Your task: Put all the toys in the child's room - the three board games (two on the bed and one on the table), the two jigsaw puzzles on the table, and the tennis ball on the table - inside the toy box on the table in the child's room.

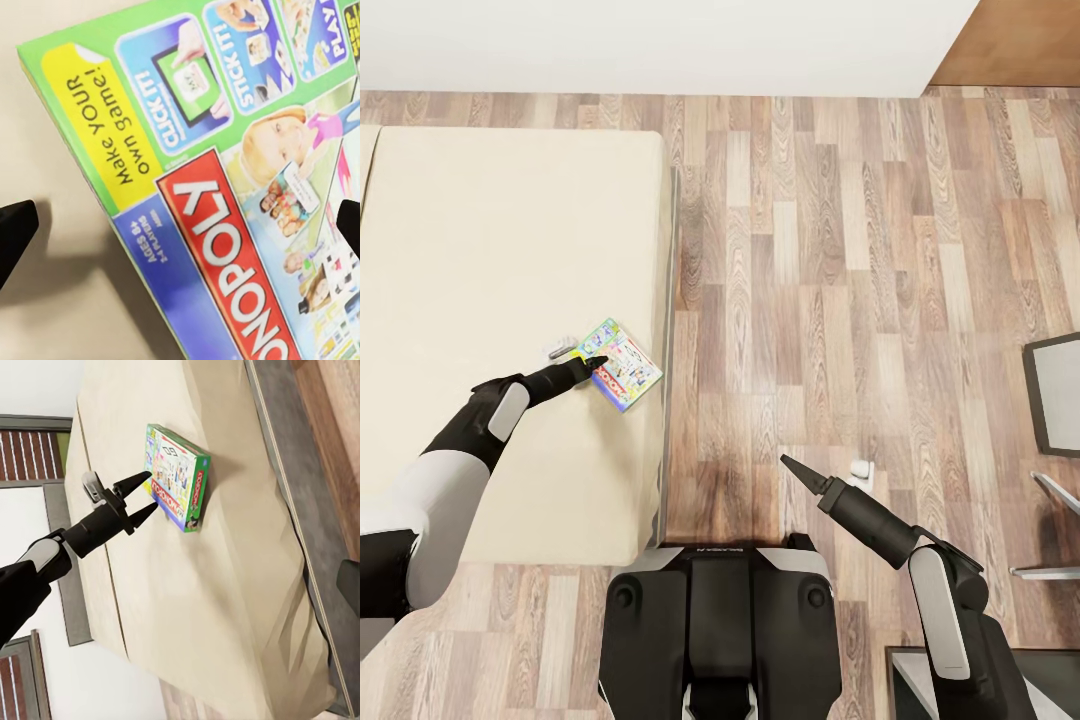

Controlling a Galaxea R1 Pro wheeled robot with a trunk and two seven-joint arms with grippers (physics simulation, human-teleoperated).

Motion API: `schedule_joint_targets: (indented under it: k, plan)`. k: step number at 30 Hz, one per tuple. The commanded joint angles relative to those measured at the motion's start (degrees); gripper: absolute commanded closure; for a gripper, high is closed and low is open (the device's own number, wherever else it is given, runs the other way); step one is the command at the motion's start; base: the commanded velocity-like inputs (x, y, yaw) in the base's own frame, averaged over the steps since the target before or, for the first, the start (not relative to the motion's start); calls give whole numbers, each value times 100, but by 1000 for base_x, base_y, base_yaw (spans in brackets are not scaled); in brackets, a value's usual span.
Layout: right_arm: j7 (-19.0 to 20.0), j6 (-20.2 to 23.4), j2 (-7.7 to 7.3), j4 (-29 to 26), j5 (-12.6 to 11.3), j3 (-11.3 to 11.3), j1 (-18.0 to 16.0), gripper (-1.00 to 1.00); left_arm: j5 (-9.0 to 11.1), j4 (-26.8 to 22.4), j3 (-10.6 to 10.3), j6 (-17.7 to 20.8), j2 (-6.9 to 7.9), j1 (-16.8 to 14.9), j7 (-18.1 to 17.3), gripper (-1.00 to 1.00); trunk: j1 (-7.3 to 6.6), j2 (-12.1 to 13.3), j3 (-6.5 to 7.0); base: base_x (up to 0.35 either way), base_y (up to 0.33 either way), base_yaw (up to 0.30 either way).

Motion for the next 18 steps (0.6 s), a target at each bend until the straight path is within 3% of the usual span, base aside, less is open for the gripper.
schedule_joint_targets:
  k: [1,18]
  plan:
    - [14,34,5,-1,-10,-12,-3,-100,34,-3,21,50,-2,-2,-12,-100,3,-9,-5,0,0,0]
    - [14,34,5,-1,-11,-12,-3,-100,35,-2,19,51,-2,-3,-21,-100,3,-9,-5,0,0,0]
